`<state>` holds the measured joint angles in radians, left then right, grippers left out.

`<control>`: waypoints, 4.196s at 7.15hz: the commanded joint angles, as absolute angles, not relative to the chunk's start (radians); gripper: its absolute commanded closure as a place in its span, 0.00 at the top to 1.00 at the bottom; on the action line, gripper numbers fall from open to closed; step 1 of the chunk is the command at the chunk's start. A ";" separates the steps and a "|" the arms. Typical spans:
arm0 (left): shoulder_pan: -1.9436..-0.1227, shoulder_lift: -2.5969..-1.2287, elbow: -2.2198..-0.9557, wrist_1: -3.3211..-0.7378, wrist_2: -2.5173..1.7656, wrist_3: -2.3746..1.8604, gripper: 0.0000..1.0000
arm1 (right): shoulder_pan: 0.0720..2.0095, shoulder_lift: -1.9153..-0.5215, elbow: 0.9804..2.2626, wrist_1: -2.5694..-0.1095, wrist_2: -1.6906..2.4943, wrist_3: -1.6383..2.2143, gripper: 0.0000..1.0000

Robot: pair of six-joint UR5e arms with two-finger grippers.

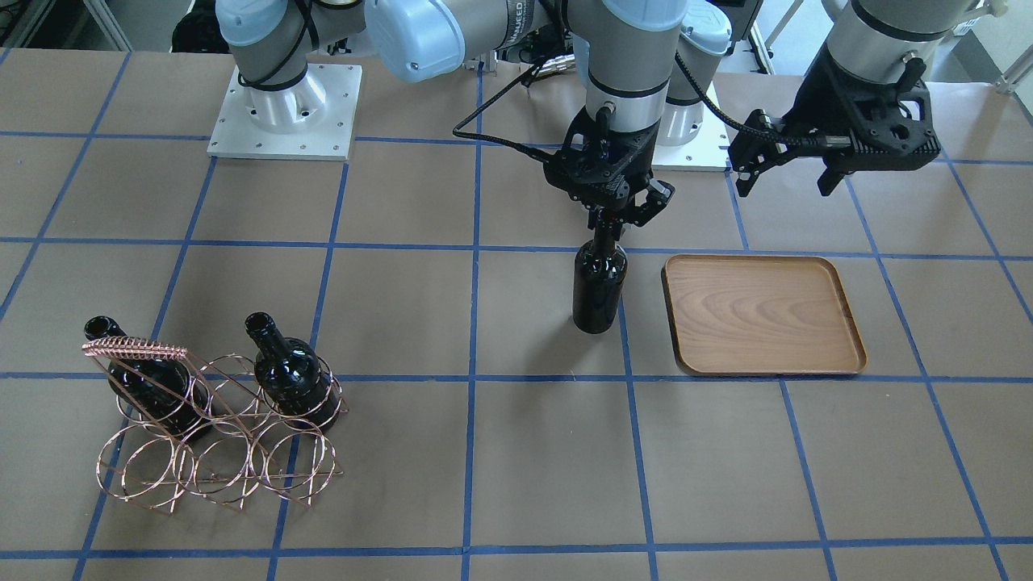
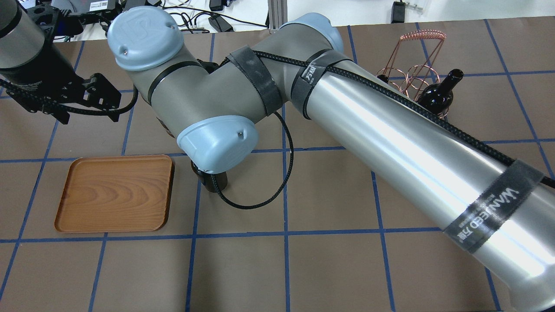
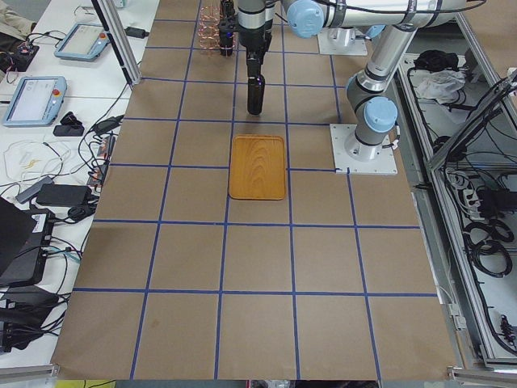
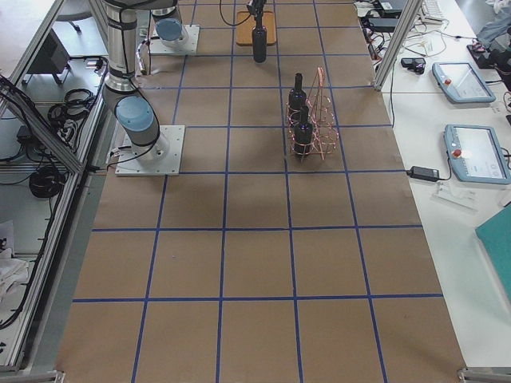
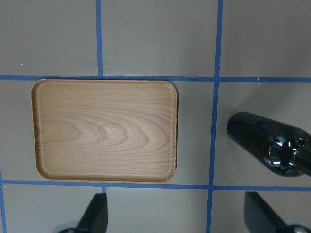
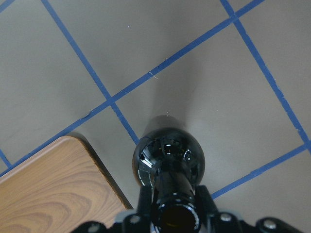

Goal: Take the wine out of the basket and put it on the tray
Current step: 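Set the bottle upright on the table beside the tray and release, then move the left gripper over the standing bottle while the right arm withdraws, then lower the left gripper and close it on the bottle neck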

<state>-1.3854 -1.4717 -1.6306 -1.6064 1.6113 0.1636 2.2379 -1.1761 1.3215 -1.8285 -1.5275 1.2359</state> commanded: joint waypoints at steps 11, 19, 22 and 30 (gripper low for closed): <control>-1.513 -1.494 -1.629 -1.606 1.508 0.090 1.00 | 1.773 -1.514 1.341 -1.296 -1.537 0.442 1.00; -1.690 -1.526 -1.790 -1.474 1.575 -0.034 1.00 | 1.631 -1.644 1.473 -1.477 -1.554 0.103 1.00; -1.690 -1.577 -1.792 -1.396 1.566 -0.038 1.00 | 1.628 -1.646 1.474 -1.480 -1.569 0.094 1.00; -1.692 -1.601 -1.827 -1.378 1.574 -0.032 0.79 | 1.629 -1.652 1.476 -1.476 -1.571 0.098 1.00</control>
